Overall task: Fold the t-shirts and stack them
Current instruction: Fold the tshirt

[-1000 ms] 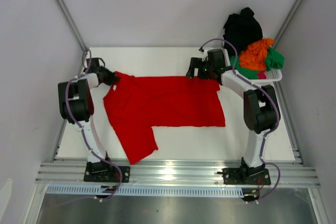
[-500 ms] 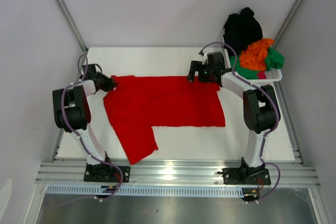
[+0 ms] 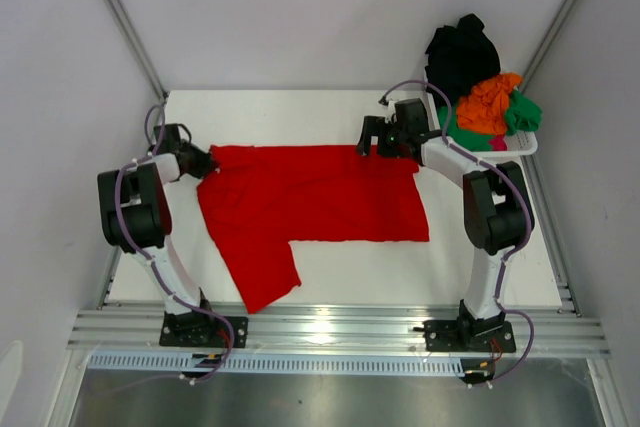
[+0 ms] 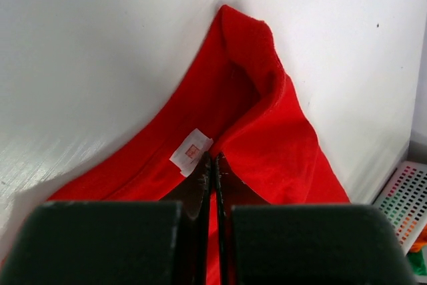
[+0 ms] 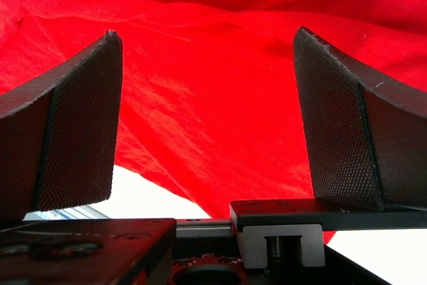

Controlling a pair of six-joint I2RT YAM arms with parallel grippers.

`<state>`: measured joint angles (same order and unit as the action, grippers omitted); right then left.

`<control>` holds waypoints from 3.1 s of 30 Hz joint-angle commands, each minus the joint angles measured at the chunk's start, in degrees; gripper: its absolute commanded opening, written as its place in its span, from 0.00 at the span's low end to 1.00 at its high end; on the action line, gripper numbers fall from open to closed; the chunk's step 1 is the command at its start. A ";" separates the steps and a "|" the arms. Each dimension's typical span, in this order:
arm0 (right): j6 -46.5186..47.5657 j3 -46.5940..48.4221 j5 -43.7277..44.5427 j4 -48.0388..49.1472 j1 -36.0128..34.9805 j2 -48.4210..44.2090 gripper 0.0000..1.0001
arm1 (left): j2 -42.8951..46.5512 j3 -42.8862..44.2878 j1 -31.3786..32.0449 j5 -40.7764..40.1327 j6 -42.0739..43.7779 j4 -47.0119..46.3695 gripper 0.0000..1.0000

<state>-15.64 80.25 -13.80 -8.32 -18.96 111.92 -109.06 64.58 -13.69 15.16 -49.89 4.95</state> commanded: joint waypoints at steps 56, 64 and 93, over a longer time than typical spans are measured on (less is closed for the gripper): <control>0.87 -1.15 -3.34 -0.21 -1.08 -2.93 0.96 | 38.22 -29.07 8.68 -14.28 -16.03 12.36 0.67; 1.05 -0.88 -3.51 -0.56 -1.08 -2.58 0.96 | 33.74 -29.68 9.91 -14.28 -15.76 10.26 0.66; 0.87 -2.20 -3.25 -0.39 -0.90 -3.02 0.95 | 44.89 -28.81 10.62 -13.31 -20.95 15.43 0.01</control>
<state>-14.96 78.81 -16.97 -9.37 -19.70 111.42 -65.73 34.46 -3.73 1.65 -68.12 17.63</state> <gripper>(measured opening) 0.956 0.008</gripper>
